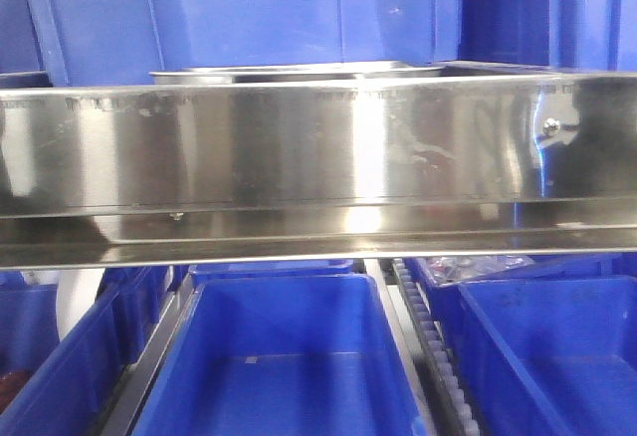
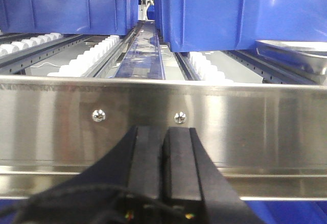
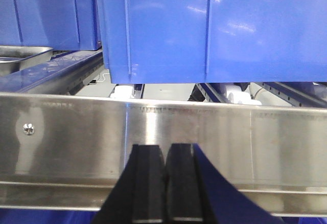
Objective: Stack silver trays without gaps
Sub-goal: 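Raise both grippers over the shelf rail toward the silver tray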
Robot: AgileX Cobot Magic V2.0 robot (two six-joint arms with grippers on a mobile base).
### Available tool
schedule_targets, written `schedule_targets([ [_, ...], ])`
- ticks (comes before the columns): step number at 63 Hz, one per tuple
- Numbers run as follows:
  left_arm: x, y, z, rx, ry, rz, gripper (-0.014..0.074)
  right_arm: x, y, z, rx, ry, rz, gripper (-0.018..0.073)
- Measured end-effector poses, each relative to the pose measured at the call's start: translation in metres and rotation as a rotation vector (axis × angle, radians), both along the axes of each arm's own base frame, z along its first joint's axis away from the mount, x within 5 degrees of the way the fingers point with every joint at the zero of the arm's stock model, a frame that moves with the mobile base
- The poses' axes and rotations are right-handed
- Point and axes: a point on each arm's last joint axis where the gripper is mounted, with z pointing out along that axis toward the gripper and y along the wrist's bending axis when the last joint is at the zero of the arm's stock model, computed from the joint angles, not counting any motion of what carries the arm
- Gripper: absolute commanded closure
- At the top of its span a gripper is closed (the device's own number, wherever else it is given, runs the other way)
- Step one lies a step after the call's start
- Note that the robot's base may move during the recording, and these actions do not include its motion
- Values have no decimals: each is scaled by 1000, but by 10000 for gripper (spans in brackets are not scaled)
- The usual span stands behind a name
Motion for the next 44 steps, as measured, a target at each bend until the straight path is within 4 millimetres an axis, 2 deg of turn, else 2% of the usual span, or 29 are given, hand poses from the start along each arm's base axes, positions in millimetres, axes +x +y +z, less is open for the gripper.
schedule_targets([
  [44,0,0,3,-2,-38,5,645,0,0,1,0,-6,0,501],
])
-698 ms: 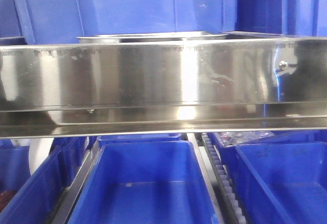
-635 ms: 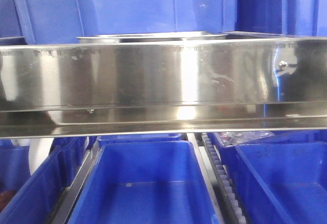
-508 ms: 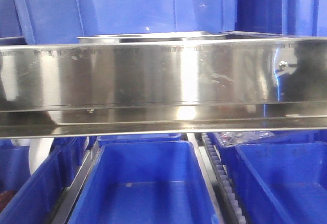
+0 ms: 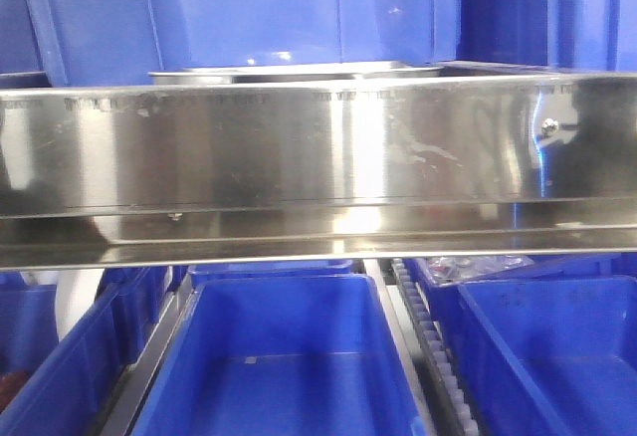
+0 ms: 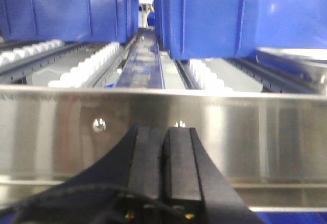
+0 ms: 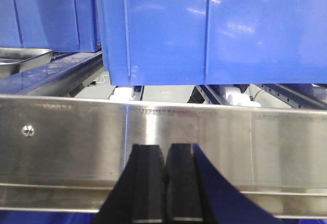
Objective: Stack silver trays without gaps
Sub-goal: 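Raise both grippers over the shelf rail toward the silver tray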
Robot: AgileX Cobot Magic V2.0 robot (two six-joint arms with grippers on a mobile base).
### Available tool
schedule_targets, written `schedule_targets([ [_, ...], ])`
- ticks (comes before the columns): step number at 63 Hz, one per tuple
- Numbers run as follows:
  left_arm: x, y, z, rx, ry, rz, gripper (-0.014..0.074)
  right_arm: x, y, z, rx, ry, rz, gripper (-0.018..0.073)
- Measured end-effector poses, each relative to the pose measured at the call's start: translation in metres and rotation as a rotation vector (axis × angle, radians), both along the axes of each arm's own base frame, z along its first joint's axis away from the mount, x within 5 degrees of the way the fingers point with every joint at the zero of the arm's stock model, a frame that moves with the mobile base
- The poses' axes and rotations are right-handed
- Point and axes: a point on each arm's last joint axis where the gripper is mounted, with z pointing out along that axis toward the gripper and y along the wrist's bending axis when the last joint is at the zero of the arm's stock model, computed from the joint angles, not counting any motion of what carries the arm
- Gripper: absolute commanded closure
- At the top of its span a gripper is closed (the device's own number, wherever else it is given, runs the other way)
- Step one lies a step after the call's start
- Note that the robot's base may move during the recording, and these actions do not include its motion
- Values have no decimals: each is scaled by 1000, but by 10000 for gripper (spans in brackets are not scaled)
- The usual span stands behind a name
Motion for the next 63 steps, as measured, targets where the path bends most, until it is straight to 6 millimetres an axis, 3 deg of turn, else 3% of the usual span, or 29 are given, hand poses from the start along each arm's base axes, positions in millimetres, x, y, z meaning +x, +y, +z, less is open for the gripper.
schedule_targets([
  [22,-2,3,17,-70,-164,23,645,-1,0,11,66,-111,4,501],
  [27,-6,1,37,-42,-170,7,644,-4,0,29,87,-151,7,501],
  [31,-16,0,68,5,-180,-11,643,-10,0,51,89,-199,11,496],
  [38,-32,-1,119,45,-183,-50,589,-28,0,106,94,-309,20,349],
  [42,-40,-1,148,57,-151,-77,500,-33,1,130,94,-314,23,211],
  [46,-39,-2,170,64,-98,-102,360,-33,1,151,93,-308,24,55],
  [51,-30,-4,193,74,-25,-131,210,-24,1,173,93,-272,24,-77],
  [63,14,-15,215,147,135,-199,178,19,1,192,97,-120,24,-66],
])
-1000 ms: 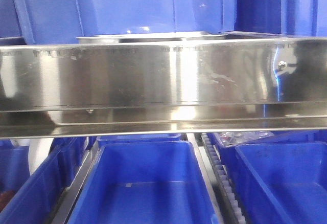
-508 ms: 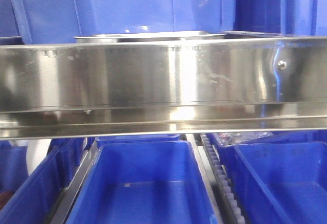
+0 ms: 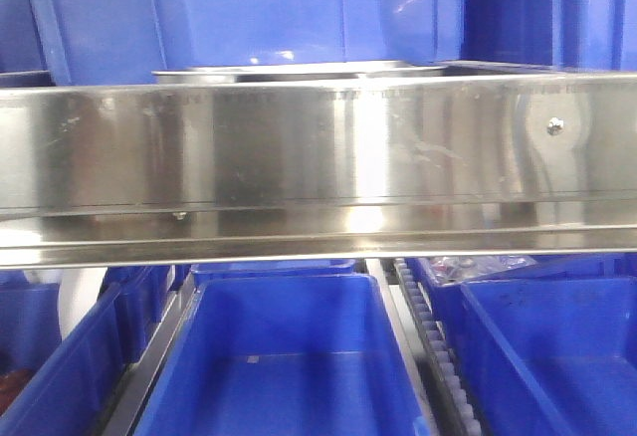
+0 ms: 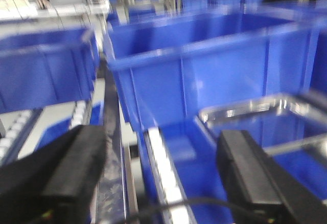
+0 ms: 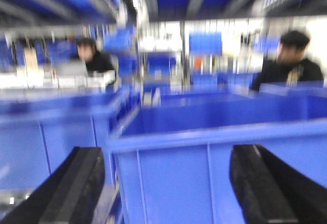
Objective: Stack silver trays without gaps
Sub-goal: 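Raise both grippers over the shelf rail toward the silver tray, then lower both grippers onto the silver tray's rims and close them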
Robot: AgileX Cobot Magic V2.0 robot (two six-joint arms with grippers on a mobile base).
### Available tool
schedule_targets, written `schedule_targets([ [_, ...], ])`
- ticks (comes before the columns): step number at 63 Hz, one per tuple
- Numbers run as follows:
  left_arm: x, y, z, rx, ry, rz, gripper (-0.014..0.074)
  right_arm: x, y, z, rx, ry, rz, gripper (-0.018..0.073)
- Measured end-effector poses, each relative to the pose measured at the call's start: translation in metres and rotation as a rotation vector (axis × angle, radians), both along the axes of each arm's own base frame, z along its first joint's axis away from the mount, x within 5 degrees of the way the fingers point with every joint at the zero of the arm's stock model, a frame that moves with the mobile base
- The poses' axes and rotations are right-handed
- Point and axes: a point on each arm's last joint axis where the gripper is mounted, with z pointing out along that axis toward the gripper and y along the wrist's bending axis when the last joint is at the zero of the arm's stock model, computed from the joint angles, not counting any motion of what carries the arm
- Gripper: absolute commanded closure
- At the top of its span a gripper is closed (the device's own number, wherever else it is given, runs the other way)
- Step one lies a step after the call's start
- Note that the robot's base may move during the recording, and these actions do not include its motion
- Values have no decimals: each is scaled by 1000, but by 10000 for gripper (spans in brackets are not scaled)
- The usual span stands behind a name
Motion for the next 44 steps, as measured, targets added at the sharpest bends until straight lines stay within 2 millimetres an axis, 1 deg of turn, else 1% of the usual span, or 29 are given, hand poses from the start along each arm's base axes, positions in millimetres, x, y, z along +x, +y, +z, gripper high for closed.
schedule_targets([
  [5,17,-11,5,66,40,-95,178,19,3,9,3,51,34,-66],
  [12,36,-31,11,99,100,-239,178,34,14,29,2,92,125,-66],
  [17,48,-46,16,121,138,-327,178,43,27,43,-7,139,225,-66],
  [24,67,-71,22,154,209,-432,178,58,53,59,-39,249,380,-66],
  [29,84,-90,25,169,272,-482,178,75,76,60,-81,369,474,-66],
  [34,108,-109,27,144,363,-485,180,91,98,58,-122,490,535,-66],
  [39,131,-122,28,125,443,-447,180,115,116,50,-127,630,544,-66],
  [44,157,-130,26,113,548,-351,181,135,128,47,-101,742,523,-66],
])
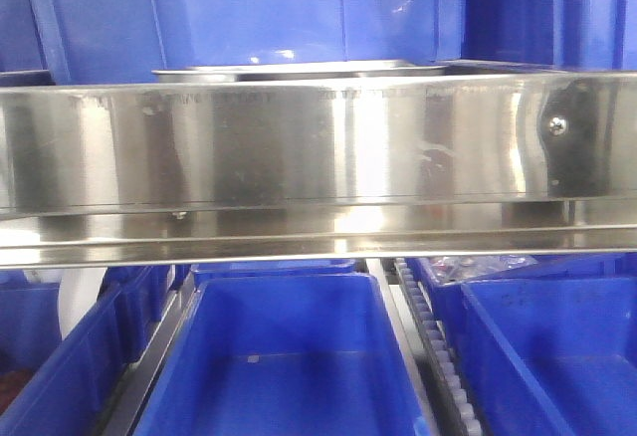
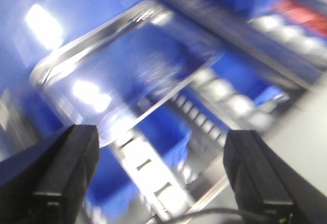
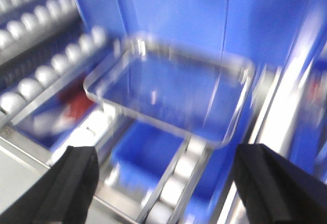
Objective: Stack silver trays without gaps
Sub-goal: 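Lower both grippers onto the silver tray's rims and close them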
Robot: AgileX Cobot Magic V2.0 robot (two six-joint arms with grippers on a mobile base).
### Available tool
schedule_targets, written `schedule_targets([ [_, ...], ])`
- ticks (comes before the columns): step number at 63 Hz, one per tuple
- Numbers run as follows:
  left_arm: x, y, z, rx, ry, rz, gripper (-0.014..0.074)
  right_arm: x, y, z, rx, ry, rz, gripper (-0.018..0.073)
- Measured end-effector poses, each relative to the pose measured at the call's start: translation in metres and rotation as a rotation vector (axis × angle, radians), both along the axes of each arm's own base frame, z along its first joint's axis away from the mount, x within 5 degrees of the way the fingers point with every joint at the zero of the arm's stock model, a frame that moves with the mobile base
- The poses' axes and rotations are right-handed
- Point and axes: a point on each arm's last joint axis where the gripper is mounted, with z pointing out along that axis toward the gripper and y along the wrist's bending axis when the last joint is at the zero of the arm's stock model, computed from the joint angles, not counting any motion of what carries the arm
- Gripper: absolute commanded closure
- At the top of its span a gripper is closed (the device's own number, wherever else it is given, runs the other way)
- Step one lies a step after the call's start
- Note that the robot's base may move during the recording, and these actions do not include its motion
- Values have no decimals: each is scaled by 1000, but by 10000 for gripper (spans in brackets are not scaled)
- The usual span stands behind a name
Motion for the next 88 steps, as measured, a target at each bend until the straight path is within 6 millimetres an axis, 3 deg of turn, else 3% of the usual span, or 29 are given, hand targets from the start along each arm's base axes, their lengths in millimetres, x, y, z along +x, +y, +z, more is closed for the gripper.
schedule_targets([
  [16,64,-19,-31,117,222,276,180,63,22,-18,-98,221,-212,-66],
  [27,93,-16,-59,110,316,394,180,97,37,-33,-147,287,-261,-66],
  [41,118,-9,-82,100,354,469,180,135,40,-62,-182,349,-305,-66],
  [65,138,-22,-112,84,396,475,180,161,47,-94,-221,370,-178,-66],
  [88,148,-27,-129,92,411,475,181,181,51,-121,-233,376,-176,-66],
])
